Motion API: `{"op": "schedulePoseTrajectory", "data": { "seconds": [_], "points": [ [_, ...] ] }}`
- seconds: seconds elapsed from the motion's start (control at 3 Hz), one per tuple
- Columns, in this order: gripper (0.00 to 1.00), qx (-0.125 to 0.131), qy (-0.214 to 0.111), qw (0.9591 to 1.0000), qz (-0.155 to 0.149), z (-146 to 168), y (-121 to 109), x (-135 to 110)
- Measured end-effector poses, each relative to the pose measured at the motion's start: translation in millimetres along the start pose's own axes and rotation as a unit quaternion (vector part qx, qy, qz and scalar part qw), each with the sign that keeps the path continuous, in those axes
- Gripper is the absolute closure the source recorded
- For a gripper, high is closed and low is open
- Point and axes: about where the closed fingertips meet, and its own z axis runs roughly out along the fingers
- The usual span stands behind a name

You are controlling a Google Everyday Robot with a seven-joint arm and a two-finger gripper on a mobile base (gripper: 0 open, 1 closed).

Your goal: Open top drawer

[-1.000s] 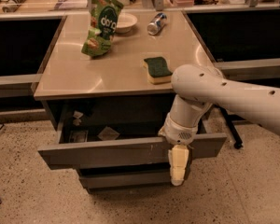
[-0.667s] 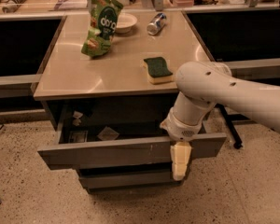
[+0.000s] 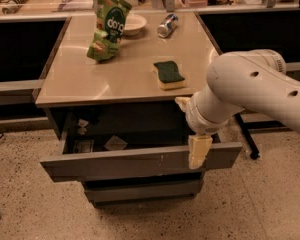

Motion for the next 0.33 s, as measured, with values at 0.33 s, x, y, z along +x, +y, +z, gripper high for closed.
{"op": "schedulePoseTrajectory", "data": {
  "seconds": [0.33],
  "points": [
    [0.0, 0.016, -0.001, 0.9999, -0.003, -3.6, -6.3, -1.5]
  ]
}}
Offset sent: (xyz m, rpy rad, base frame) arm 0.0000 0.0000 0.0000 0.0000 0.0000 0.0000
